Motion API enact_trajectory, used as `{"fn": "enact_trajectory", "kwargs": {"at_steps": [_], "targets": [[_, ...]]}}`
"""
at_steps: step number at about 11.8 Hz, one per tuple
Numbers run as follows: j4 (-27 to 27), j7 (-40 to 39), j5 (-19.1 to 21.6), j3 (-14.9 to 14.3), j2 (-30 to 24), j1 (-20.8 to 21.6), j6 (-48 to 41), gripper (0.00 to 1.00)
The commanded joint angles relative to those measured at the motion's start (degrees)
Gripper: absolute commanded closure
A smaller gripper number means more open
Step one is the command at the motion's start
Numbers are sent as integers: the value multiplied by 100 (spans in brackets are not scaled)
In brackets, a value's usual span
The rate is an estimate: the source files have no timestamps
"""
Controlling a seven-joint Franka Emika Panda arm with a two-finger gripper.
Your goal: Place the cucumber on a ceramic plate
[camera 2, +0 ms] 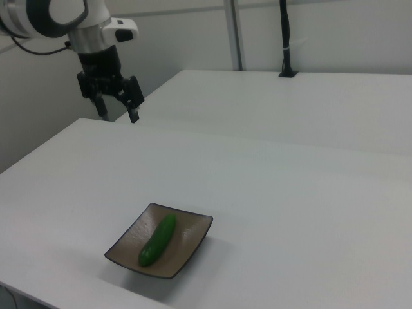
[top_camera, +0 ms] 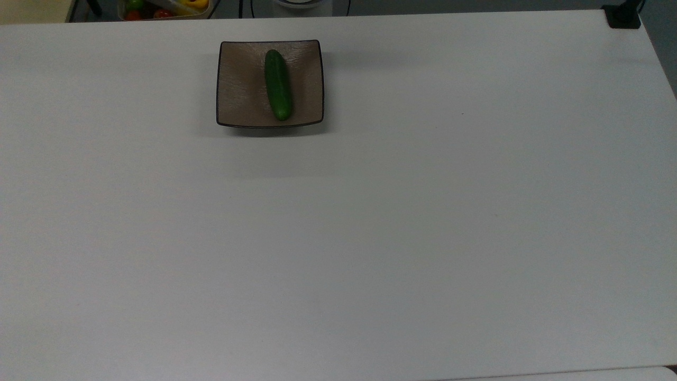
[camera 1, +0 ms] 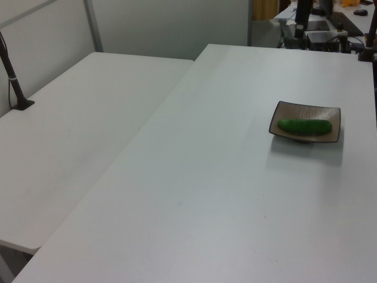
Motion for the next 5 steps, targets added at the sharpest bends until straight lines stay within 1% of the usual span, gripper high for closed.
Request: {"fn": "enact_trajectory", "kwargs": {"at_steps": [1, 2, 3, 5], "targets": [[553, 12, 185, -66, 732, -39, 384, 0], [493, 4, 150, -66, 734, -30, 832, 0], [423, -31, 141, -66, 760, -12, 984, 0], [422, -5, 115, -75, 778, 102, 951, 0]]}}
